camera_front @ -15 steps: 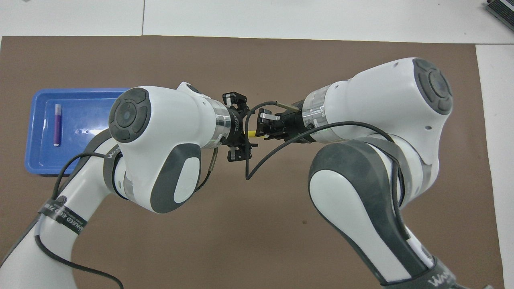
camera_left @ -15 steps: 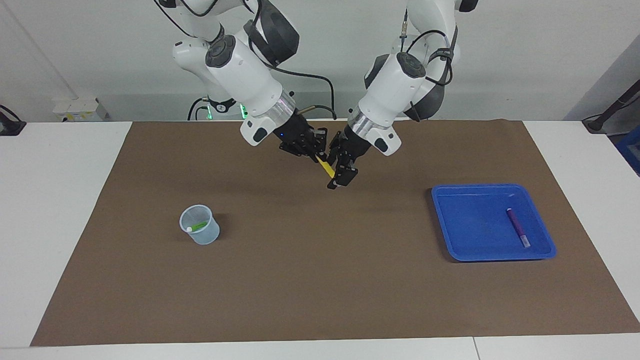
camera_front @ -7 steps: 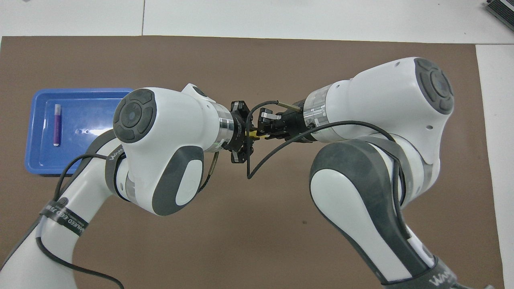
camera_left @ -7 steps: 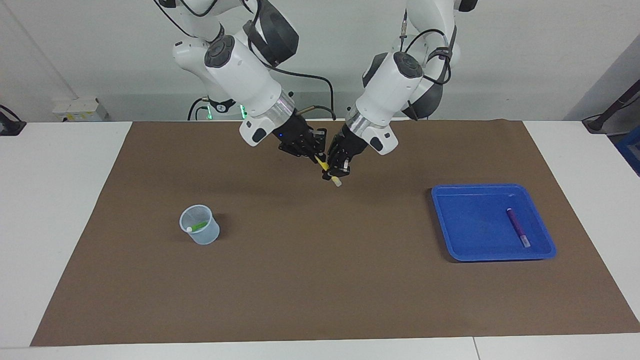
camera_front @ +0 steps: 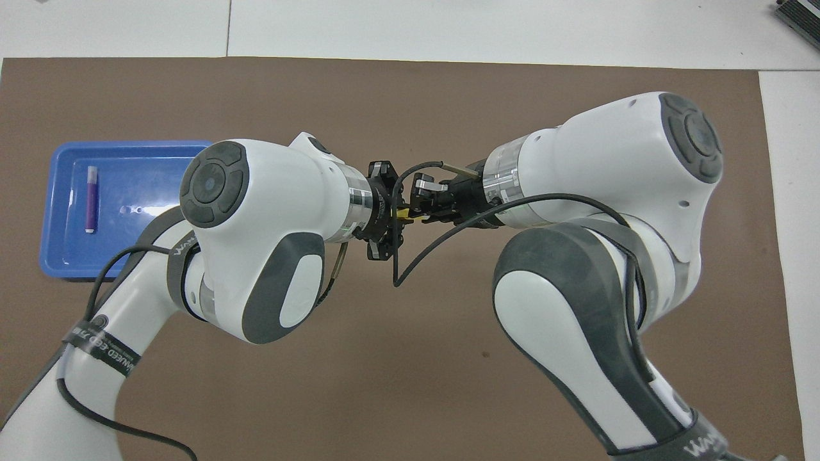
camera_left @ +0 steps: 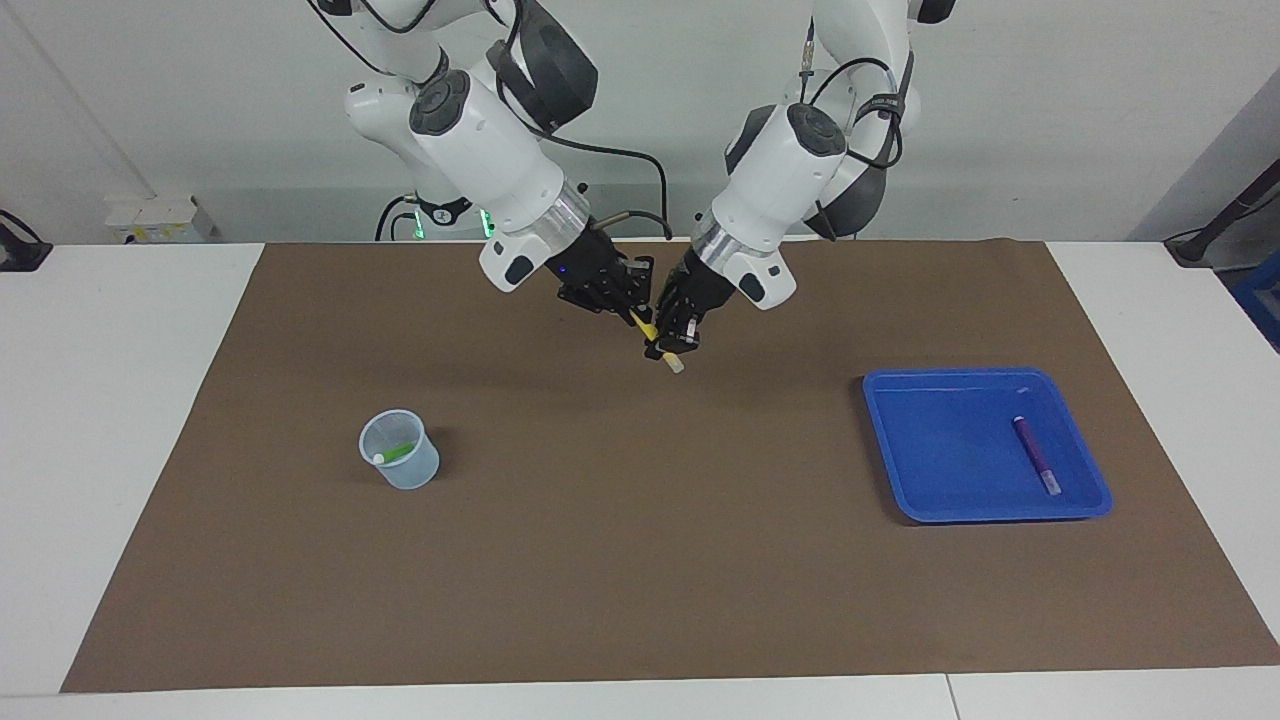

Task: Right arm passes pens to left for tray arrangement
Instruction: 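Grasp the yellow pen with the left gripper from the right gripper, then carry the yellow pen to the tray while the right gripper withdraws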

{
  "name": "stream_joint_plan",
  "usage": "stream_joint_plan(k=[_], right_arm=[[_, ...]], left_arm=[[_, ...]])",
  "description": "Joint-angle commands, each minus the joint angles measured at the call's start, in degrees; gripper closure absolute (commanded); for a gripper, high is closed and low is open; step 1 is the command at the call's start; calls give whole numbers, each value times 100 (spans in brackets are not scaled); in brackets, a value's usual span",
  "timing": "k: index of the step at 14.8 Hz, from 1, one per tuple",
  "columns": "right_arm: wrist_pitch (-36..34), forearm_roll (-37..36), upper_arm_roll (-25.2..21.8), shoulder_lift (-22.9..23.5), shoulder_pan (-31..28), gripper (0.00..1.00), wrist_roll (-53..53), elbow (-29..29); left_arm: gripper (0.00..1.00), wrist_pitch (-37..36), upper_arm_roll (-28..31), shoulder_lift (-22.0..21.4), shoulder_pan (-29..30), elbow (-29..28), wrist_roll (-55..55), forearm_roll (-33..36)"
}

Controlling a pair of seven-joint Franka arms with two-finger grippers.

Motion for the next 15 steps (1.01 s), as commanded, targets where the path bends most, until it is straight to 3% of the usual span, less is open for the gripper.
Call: stream_joint_plan(k=[1, 3, 5, 6, 11, 15], right_arm=[[31, 48, -1, -95, -10, 21, 74, -101], [31, 30, -10, -86, -18, 17, 13, -101], [-30, -214, -10, -86, -97, 2, -74, -67], [-161, -355, -10, -86, -184, 0, -249, -32], [-1137, -943, -37, -182, -1010, 0, -2400, -40], [-1174, -1726, -37, -209, -1765, 0, -4087, -294]], left_arm=[[100, -102, 69, -164, -50, -114, 143, -78], [100, -111, 69, -164, -58, -114, 143, -78], [100, -137, 78, -164, -58, -114, 334, -69], [100, -250, 78, -173, -58, -114, 684, -69], [100, -919, 139, -287, 82, -167, 2197, -52], [100, -1717, 148, -305, 424, -36, 3444, 394]])
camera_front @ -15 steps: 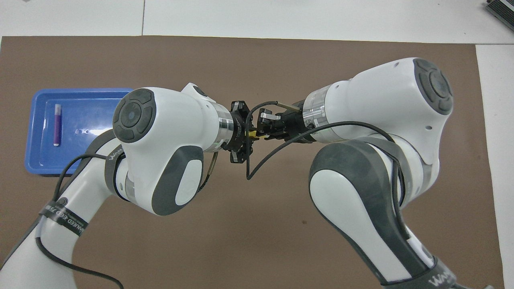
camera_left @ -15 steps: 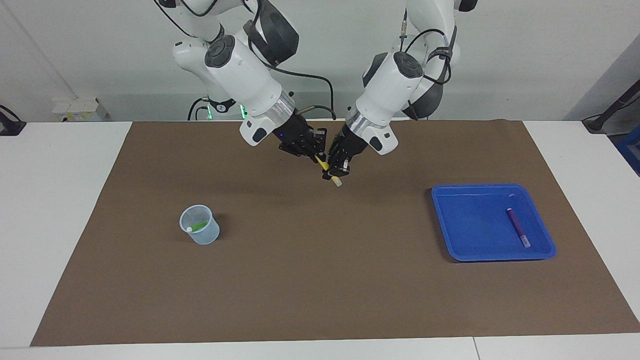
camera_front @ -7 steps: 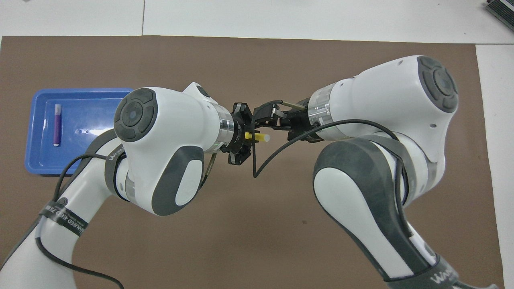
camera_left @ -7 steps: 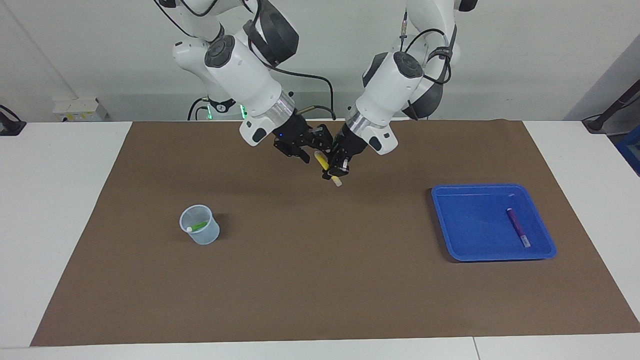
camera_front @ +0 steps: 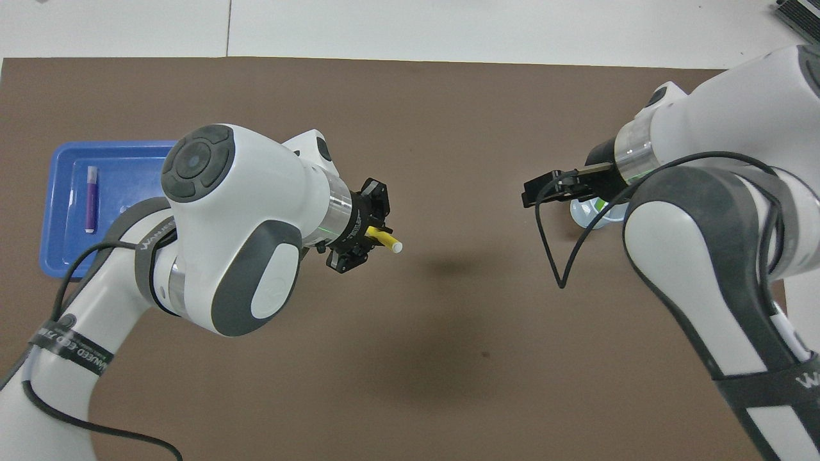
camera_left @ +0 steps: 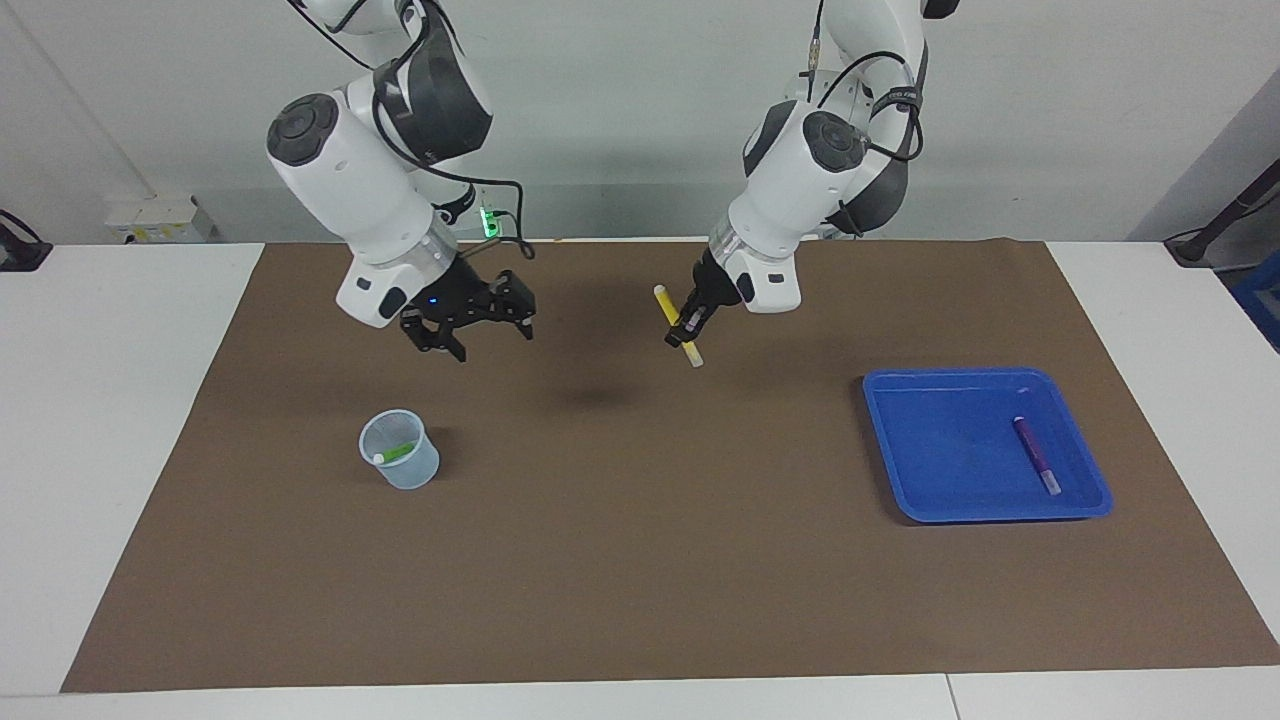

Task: Right arm passes pens to left for tray arrangement
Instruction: 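Carry the yellow pen to the tray while the right gripper withdraws, then lay the yellow pen beside the purple pen and open the left gripper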

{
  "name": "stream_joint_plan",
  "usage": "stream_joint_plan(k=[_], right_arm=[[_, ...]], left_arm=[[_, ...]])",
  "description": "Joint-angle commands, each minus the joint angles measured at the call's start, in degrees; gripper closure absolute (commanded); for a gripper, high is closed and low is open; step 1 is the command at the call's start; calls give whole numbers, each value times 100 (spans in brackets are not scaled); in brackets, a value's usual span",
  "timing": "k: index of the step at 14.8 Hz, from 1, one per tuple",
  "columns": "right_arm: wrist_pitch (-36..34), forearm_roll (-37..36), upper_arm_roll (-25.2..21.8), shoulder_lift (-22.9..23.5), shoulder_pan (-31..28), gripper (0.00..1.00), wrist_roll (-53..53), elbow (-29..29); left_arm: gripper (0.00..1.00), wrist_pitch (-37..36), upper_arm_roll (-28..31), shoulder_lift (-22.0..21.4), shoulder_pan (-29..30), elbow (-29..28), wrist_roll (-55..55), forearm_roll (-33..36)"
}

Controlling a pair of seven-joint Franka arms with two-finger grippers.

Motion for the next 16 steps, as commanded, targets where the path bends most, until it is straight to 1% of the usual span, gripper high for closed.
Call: stream_joint_plan(k=[1, 3, 7, 9, 10, 11, 13, 16], right_arm=[[92, -383, 72, -47, -484, 0, -1106, -304], [259, -716, 81, 216, -740, 1, -1364, -313], [549, -1296, 81, 743, -854, 5, -1312, -234], [628, -1447, 81, 928, -846, 8, -1312, -138], [716, -1447, 81, 1007, -855, 8, -1312, -103], [838, -1491, 81, 1095, -855, 9, -1312, -94], [1024, -1684, 90, 1227, -846, 11, -1312, -93], [1033, -1816, 81, 1351, -881, 17, -1312, 91]], left_arm=[[100, -640, 5, -175, 270, 16, 934, 485], [100, -835, -4, -157, 411, 121, 1304, 925], [100, -967, 4, -201, 903, -1, 2665, 1023], [100, -994, 22, -210, 1193, -27, 3298, 1111], [100, -994, 13, -236, 1368, -97, 3727, 1407], [100, -985, 13, -271, 1561, -185, 4176, 1515], [100, -968, 13, -367, 1992, -361, 5151, 1551], [100, -792, 22, -421, 2520, -554, 6259, 1621]])
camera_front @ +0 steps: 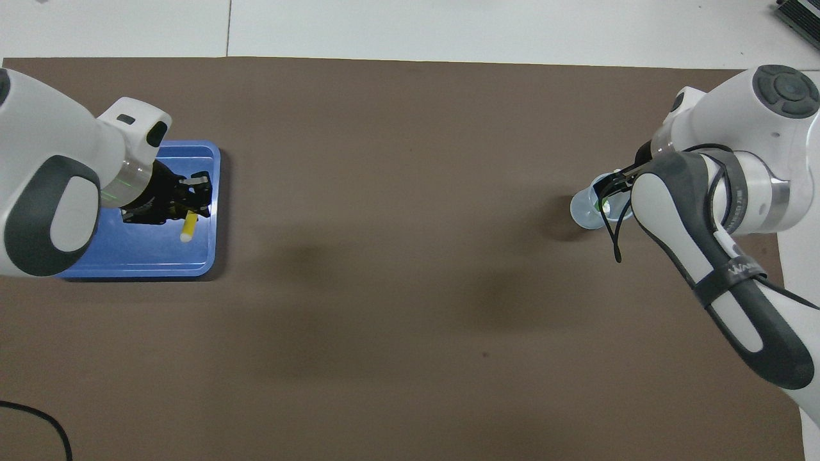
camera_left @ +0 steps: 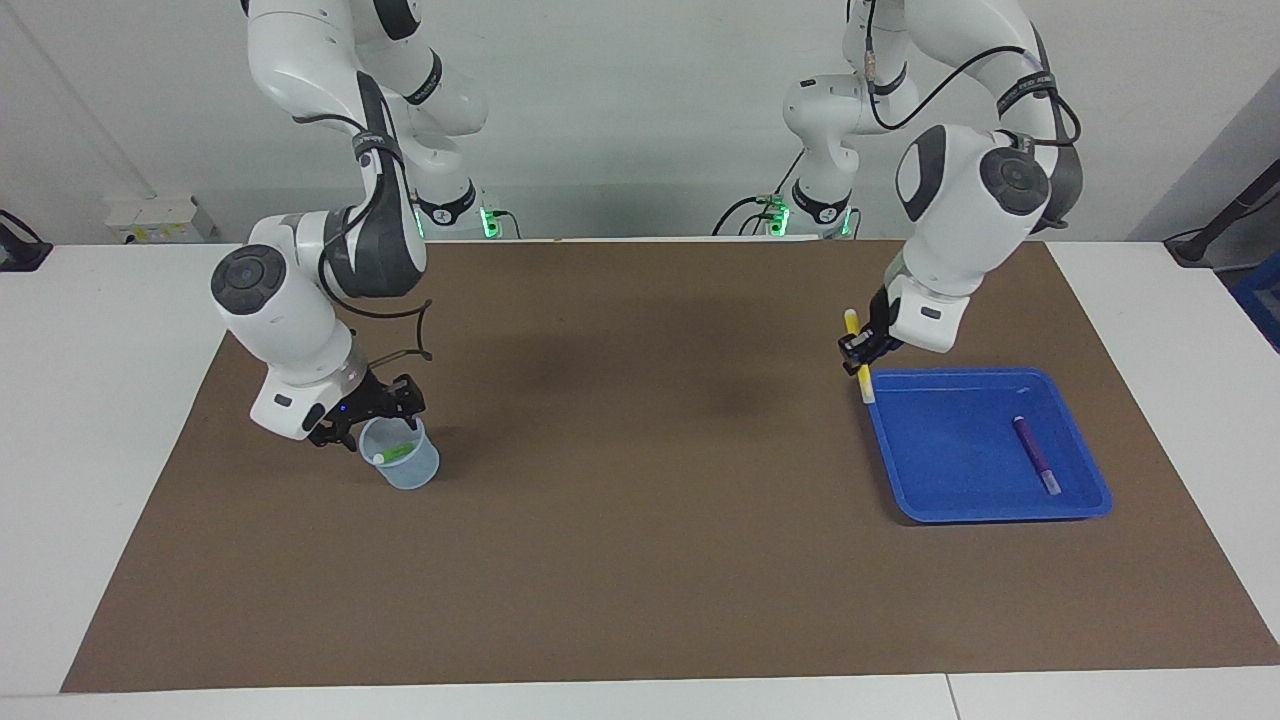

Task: Right arm passes pens to left for tray arrangement
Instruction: 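Lay the yellow pen beside the purple pen and open the left gripper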

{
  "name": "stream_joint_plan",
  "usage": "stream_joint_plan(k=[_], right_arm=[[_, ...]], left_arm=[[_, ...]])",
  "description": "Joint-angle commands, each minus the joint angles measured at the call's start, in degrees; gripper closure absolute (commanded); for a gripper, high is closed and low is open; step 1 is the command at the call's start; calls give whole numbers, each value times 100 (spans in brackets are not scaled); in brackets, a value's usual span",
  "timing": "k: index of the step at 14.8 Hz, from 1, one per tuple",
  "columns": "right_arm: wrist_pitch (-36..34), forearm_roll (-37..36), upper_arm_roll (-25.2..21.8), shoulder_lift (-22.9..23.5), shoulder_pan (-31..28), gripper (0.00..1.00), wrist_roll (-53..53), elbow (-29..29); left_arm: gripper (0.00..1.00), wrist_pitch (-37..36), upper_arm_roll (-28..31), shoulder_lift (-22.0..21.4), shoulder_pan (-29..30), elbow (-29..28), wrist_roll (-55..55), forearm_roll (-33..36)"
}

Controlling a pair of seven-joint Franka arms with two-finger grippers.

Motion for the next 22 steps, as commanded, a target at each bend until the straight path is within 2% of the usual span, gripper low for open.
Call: stream_joint_plan(k=[1, 5, 7, 12, 17, 22], right_arm=[[-3, -298, 87, 165, -126, 23, -65, 247], [58, -369, 87, 165, -126, 40, -65, 256], [146, -326, 87, 183, -100, 40, -57, 256], [286, -299, 95, 209, -74, 40, 146, 256], [323, -246, 104, 385, -56, 41, 496, 493], [208, -220, 113, 385, -74, 58, 550, 493]], left_arm=[[100, 191, -51, -271, 428, -371, 942, 354], [100, 1164, -51, -236, 912, -897, 1514, 479], [100, 1675, -51, 0, 1228, -978, 1918, 505], [100, 2581, -42, 844, 1492, -917, 2165, 1305], [100, 3302, -42, 1258, 1766, -908, 2465, 1411], [100, 3584, -42, 1434, 1783, -916, 2553, 1420]])
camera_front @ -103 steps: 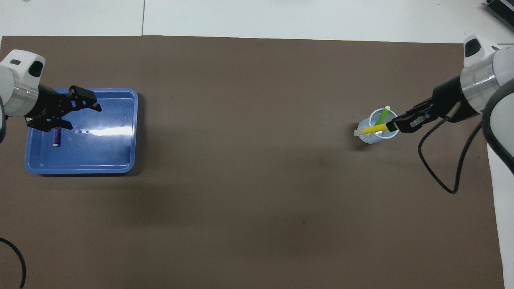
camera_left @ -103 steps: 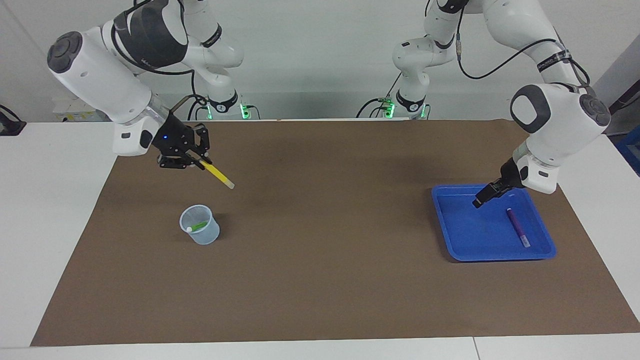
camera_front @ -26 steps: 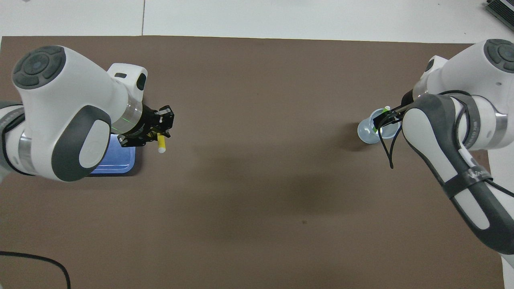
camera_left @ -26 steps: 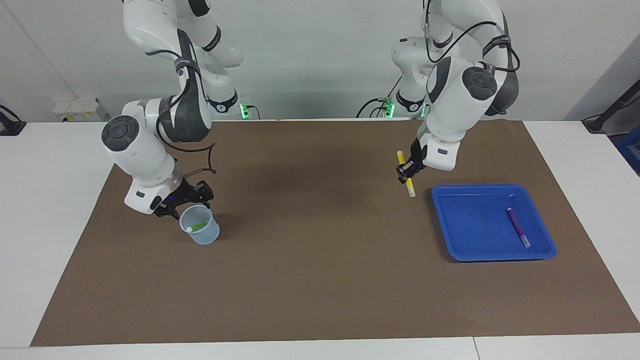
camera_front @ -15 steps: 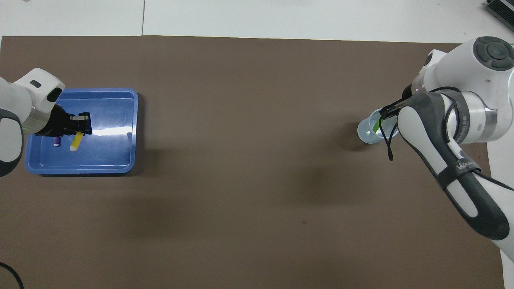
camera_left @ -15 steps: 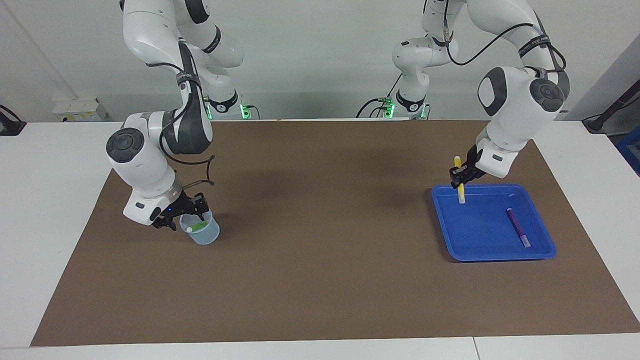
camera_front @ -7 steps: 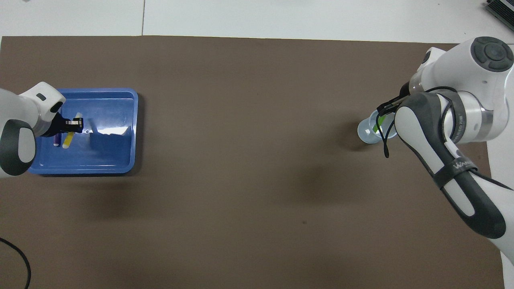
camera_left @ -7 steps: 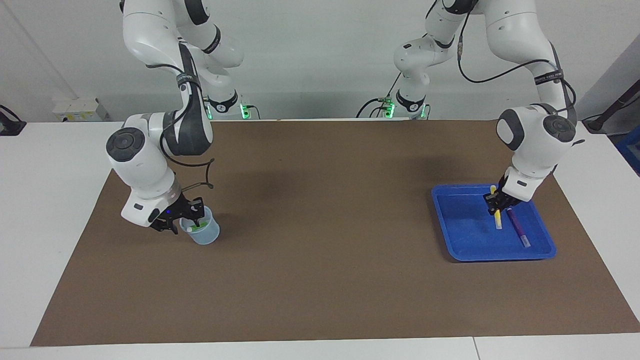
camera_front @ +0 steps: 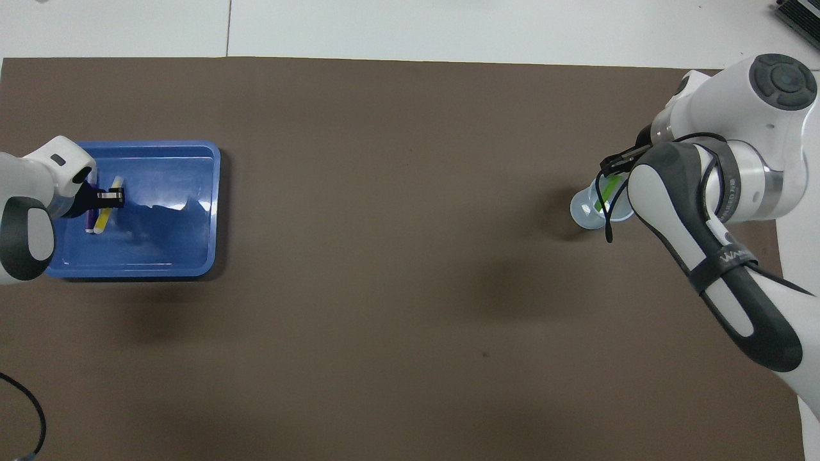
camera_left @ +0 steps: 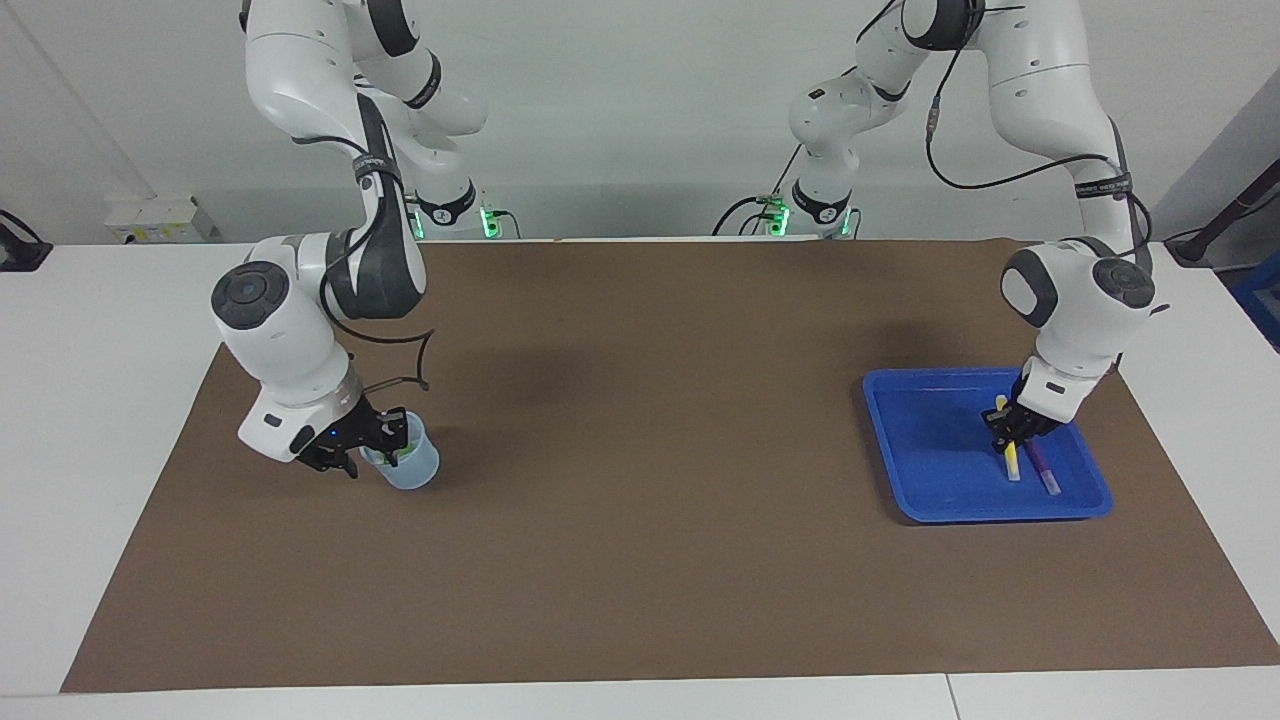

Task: Right arm passes pens to left for tray arrangement
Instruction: 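Lay the yellow pen beside the purple pen and open the left gripper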

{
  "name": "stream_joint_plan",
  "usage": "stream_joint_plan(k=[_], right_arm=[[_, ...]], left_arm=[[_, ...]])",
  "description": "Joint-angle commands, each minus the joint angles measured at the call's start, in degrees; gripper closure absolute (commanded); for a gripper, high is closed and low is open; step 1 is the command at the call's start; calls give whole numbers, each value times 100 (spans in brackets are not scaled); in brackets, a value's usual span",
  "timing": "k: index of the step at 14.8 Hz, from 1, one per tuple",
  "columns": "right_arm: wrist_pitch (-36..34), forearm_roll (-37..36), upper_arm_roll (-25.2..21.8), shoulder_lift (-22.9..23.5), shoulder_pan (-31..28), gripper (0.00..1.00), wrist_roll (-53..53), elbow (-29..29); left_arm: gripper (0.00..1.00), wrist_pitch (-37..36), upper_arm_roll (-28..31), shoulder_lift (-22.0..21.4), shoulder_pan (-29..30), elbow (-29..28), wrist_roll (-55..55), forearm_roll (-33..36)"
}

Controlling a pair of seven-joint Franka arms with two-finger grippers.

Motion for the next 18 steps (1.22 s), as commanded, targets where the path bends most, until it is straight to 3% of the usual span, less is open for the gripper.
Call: stream_joint_plan(k=[1, 7, 10, 11, 13, 14, 15, 18], right_arm=[[-148, 23, 69, 98, -38, 59, 206, 150], [-350, 164, 69, 80, -20, 58, 427, 150], [-360, 164, 69, 80, -64, 66, 418, 150], [-351, 164, 69, 80, -55, 68, 418, 150], [-360, 164, 69, 80, -73, 73, 418, 150], [-360, 155, 69, 80, -73, 79, 418, 150], [-360, 155, 69, 80, -73, 85, 418, 150], [-360, 155, 69, 54, -73, 100, 418, 158]], left_arm=[[100, 277, -37, 175, 61, -6, 67, 116], [100, 445, -2, 254, 211, -59, 339, 125], [100, 436, -2, 245, 211, -59, 278, 116], [87, 427, -2, 245, 193, -59, 225, 116], [76, 418, -2, 254, 141, -59, -3, 116], [53, 418, -2, 245, 132, -59, -21, 116], [44, 418, -2, 245, 141, -59, -21, 116], [33, 322, -2, 245, 158, -33, -13, 116]])
